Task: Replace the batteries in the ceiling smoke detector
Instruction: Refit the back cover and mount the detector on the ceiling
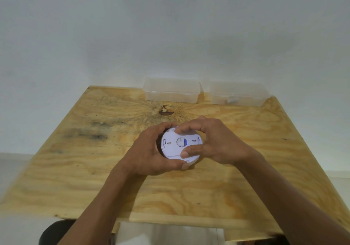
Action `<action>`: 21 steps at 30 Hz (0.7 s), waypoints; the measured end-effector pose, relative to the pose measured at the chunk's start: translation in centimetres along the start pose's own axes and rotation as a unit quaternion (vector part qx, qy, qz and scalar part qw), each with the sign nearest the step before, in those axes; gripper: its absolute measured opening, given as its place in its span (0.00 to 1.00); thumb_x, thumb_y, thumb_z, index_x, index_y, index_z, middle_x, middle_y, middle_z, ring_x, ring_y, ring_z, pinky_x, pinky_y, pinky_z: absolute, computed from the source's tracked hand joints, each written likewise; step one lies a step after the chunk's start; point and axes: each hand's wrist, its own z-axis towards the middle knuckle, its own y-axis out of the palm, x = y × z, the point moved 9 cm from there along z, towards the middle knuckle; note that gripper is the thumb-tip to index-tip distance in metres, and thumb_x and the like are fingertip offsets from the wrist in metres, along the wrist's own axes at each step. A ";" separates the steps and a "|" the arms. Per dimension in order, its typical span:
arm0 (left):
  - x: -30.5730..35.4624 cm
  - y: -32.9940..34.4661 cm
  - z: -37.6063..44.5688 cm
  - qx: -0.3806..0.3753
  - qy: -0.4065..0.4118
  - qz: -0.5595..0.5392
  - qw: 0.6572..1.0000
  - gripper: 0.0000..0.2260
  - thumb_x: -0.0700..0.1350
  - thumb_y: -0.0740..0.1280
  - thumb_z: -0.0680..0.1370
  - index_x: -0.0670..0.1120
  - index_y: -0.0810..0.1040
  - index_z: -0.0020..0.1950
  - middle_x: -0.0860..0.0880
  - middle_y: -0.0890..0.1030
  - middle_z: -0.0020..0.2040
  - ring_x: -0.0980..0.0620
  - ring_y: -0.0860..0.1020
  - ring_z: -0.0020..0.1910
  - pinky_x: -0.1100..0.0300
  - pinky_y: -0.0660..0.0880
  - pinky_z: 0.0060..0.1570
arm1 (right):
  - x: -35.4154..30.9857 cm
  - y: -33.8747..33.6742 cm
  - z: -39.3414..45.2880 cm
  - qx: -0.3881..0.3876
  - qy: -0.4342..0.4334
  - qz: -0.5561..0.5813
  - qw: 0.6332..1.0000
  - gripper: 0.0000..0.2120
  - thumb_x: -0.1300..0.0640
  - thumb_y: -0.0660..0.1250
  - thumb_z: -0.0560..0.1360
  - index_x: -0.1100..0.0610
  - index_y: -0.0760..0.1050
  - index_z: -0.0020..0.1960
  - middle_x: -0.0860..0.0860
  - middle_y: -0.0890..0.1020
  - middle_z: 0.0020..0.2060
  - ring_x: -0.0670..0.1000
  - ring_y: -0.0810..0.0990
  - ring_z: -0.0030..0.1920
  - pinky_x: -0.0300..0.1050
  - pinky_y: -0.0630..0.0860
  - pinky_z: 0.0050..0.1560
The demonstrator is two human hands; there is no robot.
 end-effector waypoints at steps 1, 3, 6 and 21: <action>0.0 0.0 0.0 0.000 0.000 -0.002 1.000 0.31 0.56 0.82 0.58 0.58 0.76 0.59 0.58 0.82 0.54 0.57 0.82 0.50 0.62 0.80 0.44 | 0.0 0.0 0.0 0.002 -0.003 0.001 1.000 0.27 0.46 0.81 0.62 0.41 0.80 0.60 0.45 0.80 0.56 0.45 0.76 0.57 0.47 0.77 0.57; 0.0 0.0 0.0 0.001 0.000 -0.004 1.000 0.31 0.56 0.82 0.58 0.58 0.76 0.58 0.58 0.82 0.54 0.57 0.82 0.49 0.63 0.80 0.44 | 0.1 0.0 -0.1 0.005 -0.006 0.005 1.000 0.27 0.45 0.81 0.62 0.42 0.80 0.60 0.45 0.80 0.56 0.45 0.76 0.57 0.49 0.77 0.57; 0.0 0.0 0.0 0.006 0.002 0.005 1.000 0.30 0.56 0.81 0.58 0.60 0.75 0.57 0.58 0.82 0.54 0.58 0.82 0.49 0.65 0.79 0.43 | 0.4 0.1 -0.3 0.015 -0.008 0.010 1.000 0.28 0.44 0.81 0.62 0.42 0.80 0.60 0.44 0.81 0.56 0.45 0.76 0.57 0.51 0.77 0.57; -0.8 0.0 -0.1 0.017 -0.022 0.011 1.000 0.31 0.59 0.80 0.57 0.56 0.77 0.57 0.53 0.85 0.51 0.54 0.84 0.48 0.55 0.81 0.46 | -0.8 0.8 -0.2 -0.021 -0.050 -0.086 0.995 0.24 0.44 0.76 0.69 0.45 0.79 0.64 0.41 0.78 0.63 0.49 0.72 0.60 0.52 0.73 0.60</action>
